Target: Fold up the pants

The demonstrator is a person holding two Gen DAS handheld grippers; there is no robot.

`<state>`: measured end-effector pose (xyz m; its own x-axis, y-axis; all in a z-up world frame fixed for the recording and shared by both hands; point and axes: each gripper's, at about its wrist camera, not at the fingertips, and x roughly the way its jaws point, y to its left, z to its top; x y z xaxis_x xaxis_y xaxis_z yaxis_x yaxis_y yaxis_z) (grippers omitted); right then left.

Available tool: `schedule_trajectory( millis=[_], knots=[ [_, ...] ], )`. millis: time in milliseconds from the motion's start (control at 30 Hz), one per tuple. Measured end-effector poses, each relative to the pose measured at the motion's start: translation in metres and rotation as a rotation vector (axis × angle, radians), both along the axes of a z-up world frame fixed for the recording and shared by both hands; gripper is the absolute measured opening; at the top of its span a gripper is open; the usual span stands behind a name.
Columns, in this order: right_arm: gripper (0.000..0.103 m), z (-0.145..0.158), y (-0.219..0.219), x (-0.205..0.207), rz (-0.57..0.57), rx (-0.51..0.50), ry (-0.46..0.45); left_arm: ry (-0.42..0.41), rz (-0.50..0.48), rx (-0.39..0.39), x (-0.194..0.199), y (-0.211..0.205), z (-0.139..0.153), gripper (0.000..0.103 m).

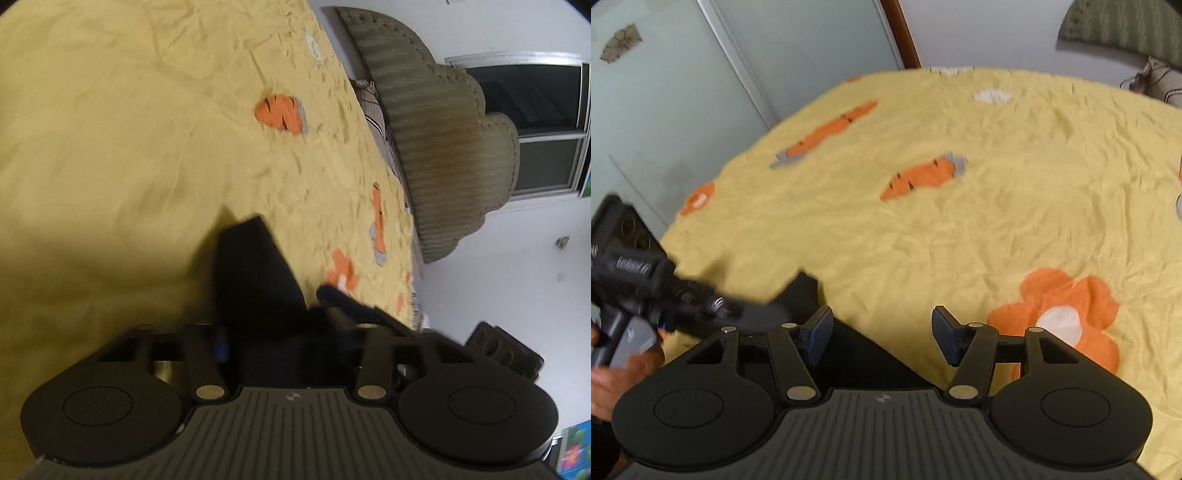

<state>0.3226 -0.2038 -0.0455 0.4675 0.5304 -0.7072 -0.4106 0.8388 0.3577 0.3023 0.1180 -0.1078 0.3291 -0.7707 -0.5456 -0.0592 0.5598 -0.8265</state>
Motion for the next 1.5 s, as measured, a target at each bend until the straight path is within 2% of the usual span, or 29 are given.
schedule_trajectory(
  millis=[67,100,167,233,300,400,433,467,533,567,633,667,700,733,800,833,867,933,1000,1067,1167,1233,1300,1333,1400,1500],
  knots=[
    [0.061,-0.005,-0.003,-0.001,-0.006,0.019,0.003,-0.06,-0.009,0.06,0.003,-0.006,0.006,0.027],
    [0.064,-0.007,-0.004,-0.001,-0.015,0.029,0.002,-0.128,-0.012,0.092,0.001,-0.009,0.012,0.017],
    [0.064,-0.006,-0.009,-0.003,-0.032,0.046,-0.008,-0.262,-0.022,0.188,-0.004,-0.014,0.026,0.016],
    [0.065,-0.004,-0.015,-0.004,-0.054,0.054,-0.02,-0.316,-0.035,0.291,-0.005,-0.025,0.03,0.017],
    [0.065,0.0,-0.019,-0.005,-0.092,0.019,-0.037,-0.332,-0.038,0.396,-0.003,-0.032,0.026,0.028],
    [0.065,0.014,-0.017,-0.019,-0.094,-0.033,-0.101,-0.39,0.027,0.469,-0.011,-0.028,0.031,0.037],
    [0.065,0.019,-0.016,-0.027,-0.071,-0.028,-0.118,-0.431,0.065,0.533,-0.016,-0.025,0.038,0.04],
    [0.065,0.023,-0.014,-0.035,-0.036,-0.012,-0.117,-0.482,0.091,0.591,-0.021,-0.023,0.047,0.048],
    [0.065,0.025,-0.009,-0.046,0.047,0.027,-0.084,-0.532,0.132,0.682,-0.027,-0.021,0.061,0.048],
    [0.065,0.022,-0.005,-0.05,0.099,0.04,-0.06,-0.539,0.112,0.696,-0.027,-0.022,0.066,0.048],
    [0.065,0.013,0.006,-0.053,0.162,0.031,-0.021,-0.541,0.034,0.657,-0.029,-0.03,0.071,0.049],
    [0.065,0.007,0.011,-0.05,0.153,0.0,-0.009,-0.553,-0.005,0.653,-0.03,-0.039,0.071,0.056],
    [0.065,0.002,0.012,-0.046,0.139,-0.016,-0.007,-0.564,-0.049,0.693,-0.031,-0.05,0.068,0.066],
    [0.065,-0.001,0.011,-0.043,0.116,-0.002,-0.017,-0.568,-0.083,0.77,-0.031,-0.062,0.063,0.069],
    [0.065,0.003,0.004,-0.042,0.009,0.011,-0.024,-0.599,-0.106,0.931,-0.034,-0.077,0.054,0.06],
    [0.066,0.01,0.003,-0.049,-0.047,-0.028,-0.052,-0.613,-0.096,0.96,-0.039,-0.076,0.056,0.06],
    [0.067,0.018,0.004,-0.061,-0.06,-0.065,-0.097,-0.621,-0.075,0.943,-0.047,-0.07,0.061,0.059],
    [0.067,0.034,0.01,-0.094,-0.017,-0.078,-0.194,-0.614,-0.036,0.856,-0.064,-0.051,0.076,0.062],
    [0.067,0.042,0.023,-0.128,0.022,-0.099,-0.267,-0.568,0.003,0.802,-0.083,-0.032,0.089,0.069],
    [0.066,0.041,0.049,-0.157,0.077,-0.164,-0.355,-0.532,0.052,0.771,-0.105,-0.014,0.099,0.073],
    [0.065,0.025,0.094,-0.18,0.126,-0.313,-0.442,-0.486,0.144,0.801,-0.138,0.011,0.111,0.074],
    [0.065,0.009,0.118,-0.186,0.131,-0.386,-0.45,-0.468,0.203,0.83,-0.158,0.031,0.121,0.074],
    [0.064,-0.003,0.131,-0.196,0.172,-0.42,-0.436,-0.452,0.254,0.859,-0.176,0.051,0.134,0.076],
    [0.06,-0.005,0.135,-0.206,0.201,-0.432,-0.464,-0.449,0.274,0.878,-0.184,0.059,0.141,0.077],
    [0.06,0.002,0.134,-0.222,0.219,-0.482,-0.514,-0.459,0.264,0.907,-0.195,0.07,0.157,0.088],
    [0.061,0.023,0.1,-0.231,0.114,-0.324,-0.45,-0.533,0.152,0.918,-0.208,0.052,0.171,0.092]
  ],
)
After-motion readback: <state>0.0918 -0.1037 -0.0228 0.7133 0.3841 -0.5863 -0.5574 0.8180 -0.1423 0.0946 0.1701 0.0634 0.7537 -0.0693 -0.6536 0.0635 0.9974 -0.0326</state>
